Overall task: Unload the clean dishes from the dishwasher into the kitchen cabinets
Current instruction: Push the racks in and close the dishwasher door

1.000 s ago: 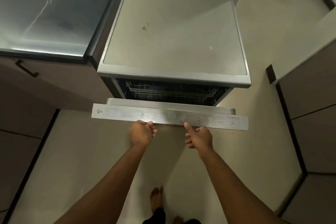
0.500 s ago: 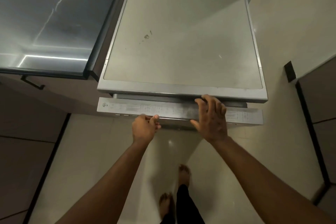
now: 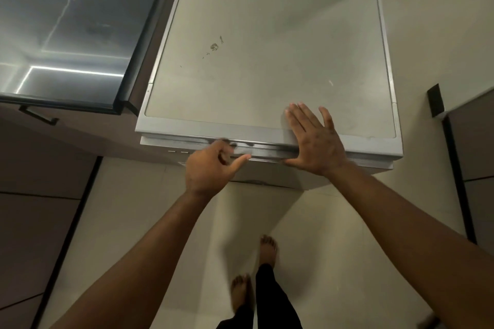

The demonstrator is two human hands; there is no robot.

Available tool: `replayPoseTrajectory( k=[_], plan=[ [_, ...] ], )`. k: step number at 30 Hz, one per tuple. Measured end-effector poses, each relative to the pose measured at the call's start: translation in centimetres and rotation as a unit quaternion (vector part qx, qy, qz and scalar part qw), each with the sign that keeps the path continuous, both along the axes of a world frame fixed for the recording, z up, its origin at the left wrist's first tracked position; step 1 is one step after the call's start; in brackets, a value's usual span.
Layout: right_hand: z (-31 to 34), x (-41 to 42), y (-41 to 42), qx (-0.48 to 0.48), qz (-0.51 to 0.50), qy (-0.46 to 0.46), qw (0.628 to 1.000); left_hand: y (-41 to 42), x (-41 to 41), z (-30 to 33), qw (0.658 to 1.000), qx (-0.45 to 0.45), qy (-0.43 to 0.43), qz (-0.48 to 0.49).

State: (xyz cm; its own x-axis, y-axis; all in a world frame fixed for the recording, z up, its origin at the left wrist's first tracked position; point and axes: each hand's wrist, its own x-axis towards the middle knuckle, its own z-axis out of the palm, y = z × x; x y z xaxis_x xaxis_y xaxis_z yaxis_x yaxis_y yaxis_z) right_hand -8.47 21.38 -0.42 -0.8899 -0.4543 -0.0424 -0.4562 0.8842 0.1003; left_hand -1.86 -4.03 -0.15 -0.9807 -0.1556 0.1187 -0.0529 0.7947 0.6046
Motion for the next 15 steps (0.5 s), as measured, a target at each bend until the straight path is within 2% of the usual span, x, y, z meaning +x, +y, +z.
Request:
replayPoseTrajectory(
  k=[2,3,7,10,12,15],
  plan=[
    [0.0,-0.6,0.1,0.008,0.011,-0.008,1.0,-0.2,-1.4,1.2,0.991,-0.084,0.062,-0.081],
    [0.0,-0.8,0.1,0.009,0.016,-0.011,1.0,-0.3,-2.3,1.6,0.983,-0.124,0.064,-0.122],
    [0.0,-1.5,0.2,0.018,0.038,-0.024,0.999,-0.3,-5.6,2.3,0.939,-0.258,-0.059,-0.219],
    [-0.2,-1.5,0.4,0.008,0.041,-0.021,0.999,-0.4,-7.7,1.9,0.894,-0.348,-0.098,-0.266],
    [-0.3,-1.5,0.5,0.005,0.042,-0.022,0.999,-0.5,-8.7,1.4,0.879,-0.375,-0.099,-0.278],
    [-0.3,-1.4,0.5,0.004,0.042,-0.022,0.999,-0.5,-9.1,0.9,0.879,-0.373,-0.095,-0.28]
  ],
)
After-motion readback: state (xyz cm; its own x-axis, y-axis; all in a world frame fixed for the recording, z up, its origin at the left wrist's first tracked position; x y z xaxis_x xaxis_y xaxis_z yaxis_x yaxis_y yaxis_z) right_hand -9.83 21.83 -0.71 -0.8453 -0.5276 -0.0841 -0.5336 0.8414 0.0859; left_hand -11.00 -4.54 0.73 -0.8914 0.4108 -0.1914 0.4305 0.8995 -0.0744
